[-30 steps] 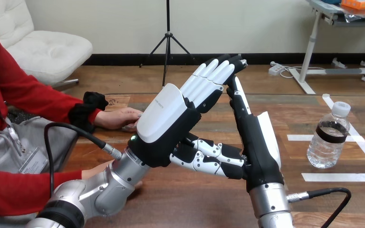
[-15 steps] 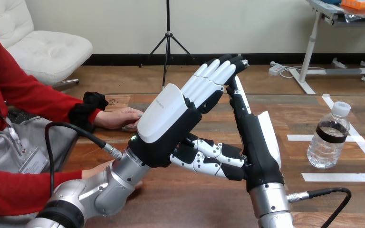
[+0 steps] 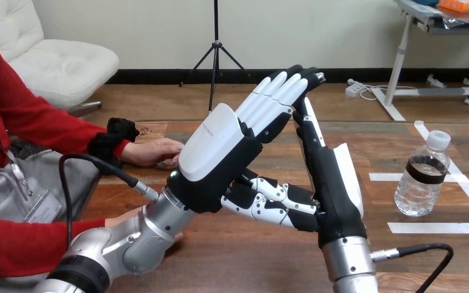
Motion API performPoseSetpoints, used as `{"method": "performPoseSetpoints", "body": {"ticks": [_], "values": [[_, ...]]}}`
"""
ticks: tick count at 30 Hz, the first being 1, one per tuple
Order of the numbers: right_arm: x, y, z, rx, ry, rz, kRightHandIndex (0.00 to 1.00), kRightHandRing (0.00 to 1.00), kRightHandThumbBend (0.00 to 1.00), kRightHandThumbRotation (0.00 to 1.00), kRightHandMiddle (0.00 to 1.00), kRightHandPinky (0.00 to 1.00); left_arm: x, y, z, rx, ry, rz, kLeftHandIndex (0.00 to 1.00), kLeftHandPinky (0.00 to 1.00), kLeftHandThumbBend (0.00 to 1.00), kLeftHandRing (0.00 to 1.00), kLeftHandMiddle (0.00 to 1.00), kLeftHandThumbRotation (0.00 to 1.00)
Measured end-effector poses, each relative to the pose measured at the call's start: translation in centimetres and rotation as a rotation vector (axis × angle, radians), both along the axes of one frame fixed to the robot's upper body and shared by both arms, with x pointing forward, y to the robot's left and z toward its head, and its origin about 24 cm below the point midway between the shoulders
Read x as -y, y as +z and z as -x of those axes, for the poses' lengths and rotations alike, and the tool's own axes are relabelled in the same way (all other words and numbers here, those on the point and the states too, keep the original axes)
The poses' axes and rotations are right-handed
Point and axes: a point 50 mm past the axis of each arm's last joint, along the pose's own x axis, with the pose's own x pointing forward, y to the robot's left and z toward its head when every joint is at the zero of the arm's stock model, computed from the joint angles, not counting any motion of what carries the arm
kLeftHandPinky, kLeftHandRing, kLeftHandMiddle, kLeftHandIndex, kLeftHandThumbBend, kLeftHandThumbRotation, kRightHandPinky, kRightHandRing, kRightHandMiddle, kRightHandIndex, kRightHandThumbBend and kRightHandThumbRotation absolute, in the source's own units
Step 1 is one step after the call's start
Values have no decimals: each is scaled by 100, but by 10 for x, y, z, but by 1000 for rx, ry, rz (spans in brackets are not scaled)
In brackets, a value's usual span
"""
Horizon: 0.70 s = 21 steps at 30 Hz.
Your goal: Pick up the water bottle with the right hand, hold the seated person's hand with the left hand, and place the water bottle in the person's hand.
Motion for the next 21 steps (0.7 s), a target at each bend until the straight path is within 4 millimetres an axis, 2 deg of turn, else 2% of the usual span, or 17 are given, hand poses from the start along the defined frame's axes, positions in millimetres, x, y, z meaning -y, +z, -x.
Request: {"method": "performPoseSetpoints", "body": {"ticks": [21], "values": [[1,-2,5,-8,-8,-8,100,100,100,39,100,100,2,-4,5,-35,-13,8,100,100,100,100,100,74]]}}
